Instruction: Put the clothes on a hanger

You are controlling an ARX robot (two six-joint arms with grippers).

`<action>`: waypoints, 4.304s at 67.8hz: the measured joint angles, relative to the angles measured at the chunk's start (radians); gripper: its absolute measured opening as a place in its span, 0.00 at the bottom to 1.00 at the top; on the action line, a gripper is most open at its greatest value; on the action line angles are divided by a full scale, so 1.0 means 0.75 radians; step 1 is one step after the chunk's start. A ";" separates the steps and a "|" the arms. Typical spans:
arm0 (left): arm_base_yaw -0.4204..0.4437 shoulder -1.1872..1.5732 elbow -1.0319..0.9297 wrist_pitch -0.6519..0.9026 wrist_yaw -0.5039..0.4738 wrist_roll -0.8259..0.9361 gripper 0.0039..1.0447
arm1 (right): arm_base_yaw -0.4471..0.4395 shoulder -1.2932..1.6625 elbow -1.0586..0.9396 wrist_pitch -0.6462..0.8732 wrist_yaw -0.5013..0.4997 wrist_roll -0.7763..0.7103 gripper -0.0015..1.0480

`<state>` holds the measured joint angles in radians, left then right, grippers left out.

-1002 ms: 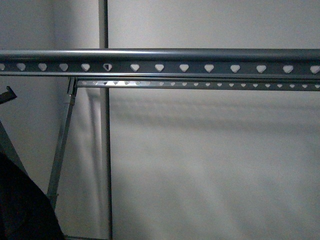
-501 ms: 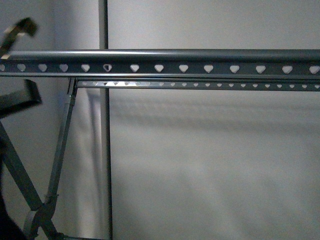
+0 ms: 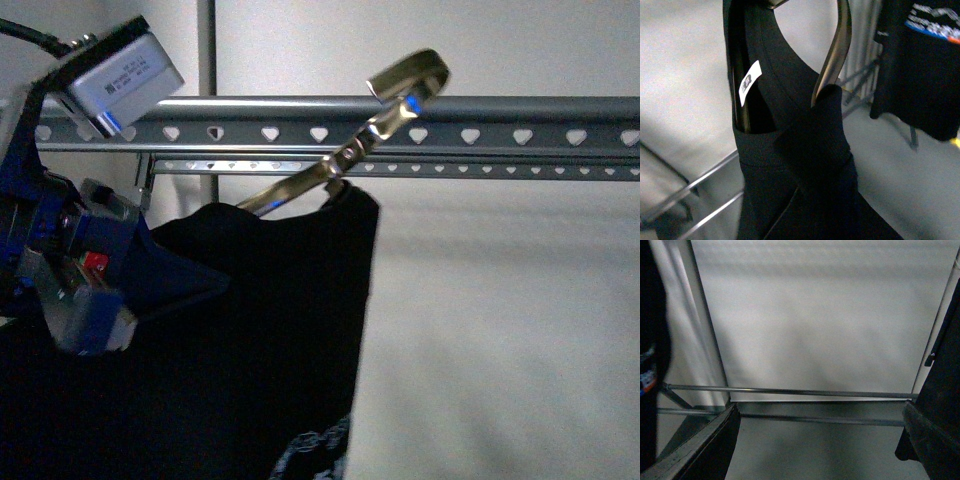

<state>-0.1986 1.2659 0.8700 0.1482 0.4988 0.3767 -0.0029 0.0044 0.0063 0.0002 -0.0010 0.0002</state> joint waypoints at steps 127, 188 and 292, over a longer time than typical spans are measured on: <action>-0.097 0.561 0.678 0.253 0.406 1.933 0.04 | -0.508 1.385 1.154 -0.147 -1.276 -1.245 0.93; -0.098 0.561 0.679 0.256 0.407 1.927 0.06 | -0.253 1.754 1.460 0.025 -0.838 -1.677 0.09; 0.112 0.557 1.016 0.068 -0.765 0.104 0.94 | -0.700 1.758 1.374 -0.830 -1.034 -0.941 0.07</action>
<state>-0.1146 1.6836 1.6321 0.1993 -0.0750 0.4549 -0.5278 1.3228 1.0370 -0.6224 -0.7765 -0.7059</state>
